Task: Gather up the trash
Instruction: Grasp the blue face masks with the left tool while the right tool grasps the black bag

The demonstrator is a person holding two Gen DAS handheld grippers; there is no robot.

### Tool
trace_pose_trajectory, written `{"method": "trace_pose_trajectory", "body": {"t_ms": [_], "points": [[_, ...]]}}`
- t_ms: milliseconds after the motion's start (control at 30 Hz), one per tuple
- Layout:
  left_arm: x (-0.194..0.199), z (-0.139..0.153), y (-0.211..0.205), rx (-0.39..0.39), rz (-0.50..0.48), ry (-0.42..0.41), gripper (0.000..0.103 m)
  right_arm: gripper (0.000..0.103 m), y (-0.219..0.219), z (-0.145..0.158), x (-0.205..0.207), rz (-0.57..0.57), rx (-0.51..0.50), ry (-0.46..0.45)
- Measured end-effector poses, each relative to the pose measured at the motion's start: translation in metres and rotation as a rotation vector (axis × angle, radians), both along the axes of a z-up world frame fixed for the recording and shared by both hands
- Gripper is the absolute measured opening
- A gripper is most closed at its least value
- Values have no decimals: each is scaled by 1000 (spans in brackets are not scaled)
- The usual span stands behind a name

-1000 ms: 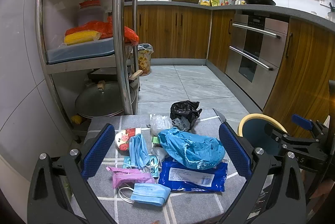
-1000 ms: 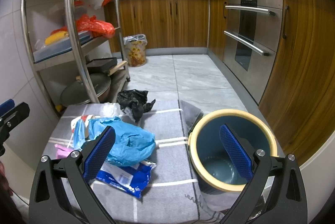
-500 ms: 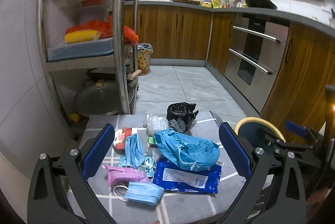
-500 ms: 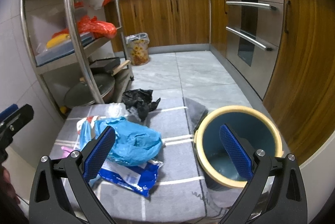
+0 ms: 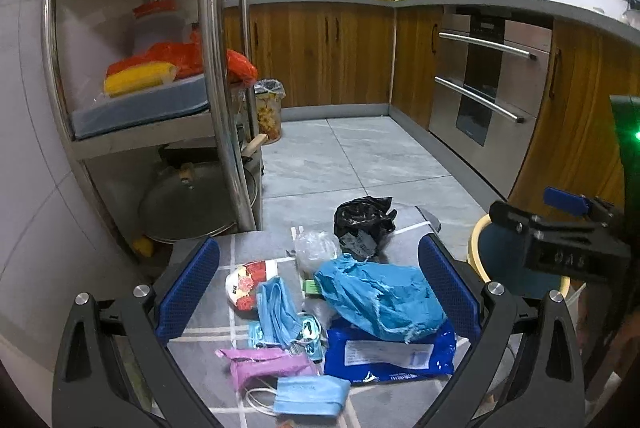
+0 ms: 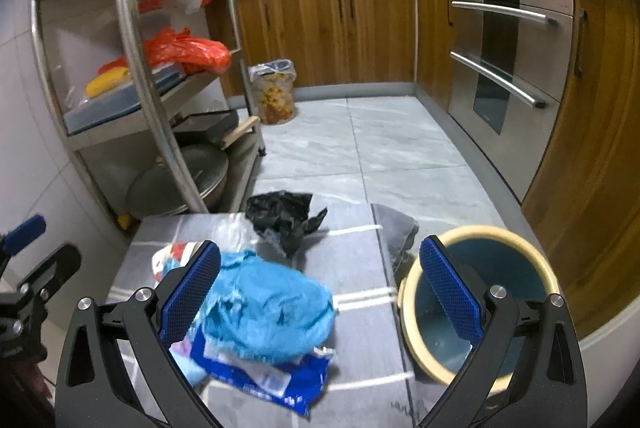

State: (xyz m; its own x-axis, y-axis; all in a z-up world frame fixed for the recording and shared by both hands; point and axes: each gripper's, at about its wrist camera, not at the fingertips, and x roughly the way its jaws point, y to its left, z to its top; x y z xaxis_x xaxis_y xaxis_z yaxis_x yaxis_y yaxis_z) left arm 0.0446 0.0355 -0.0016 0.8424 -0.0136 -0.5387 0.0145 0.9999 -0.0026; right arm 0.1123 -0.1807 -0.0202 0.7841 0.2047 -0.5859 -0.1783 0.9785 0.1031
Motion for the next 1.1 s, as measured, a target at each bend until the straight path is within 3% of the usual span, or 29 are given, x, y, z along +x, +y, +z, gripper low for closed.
{"method": "trace_pose_trajectory", "body": {"t_ms": [200,333,533,733,867,1000,1100], "points": [[27,-15,23,-34,53,65,97,99,25,6,43,124,-114,-25],[43,-28,36,15,100,109,97,99,27,7,73,209,-77,-49],[67,-58,50,44,135,195,97,97,46,-23,120,287,-71,53],[89,-102,58,36,136,313,81,92,62,-58,147,316,-56,162],[101,-127,65,-24,145,393,72,78,68,-75,159,328,-52,218],[109,-143,56,-9,116,422,70,69,78,-91,169,360,-79,260],[114,-150,53,-16,101,449,61,60,83,-100,175,370,-80,294]]}}
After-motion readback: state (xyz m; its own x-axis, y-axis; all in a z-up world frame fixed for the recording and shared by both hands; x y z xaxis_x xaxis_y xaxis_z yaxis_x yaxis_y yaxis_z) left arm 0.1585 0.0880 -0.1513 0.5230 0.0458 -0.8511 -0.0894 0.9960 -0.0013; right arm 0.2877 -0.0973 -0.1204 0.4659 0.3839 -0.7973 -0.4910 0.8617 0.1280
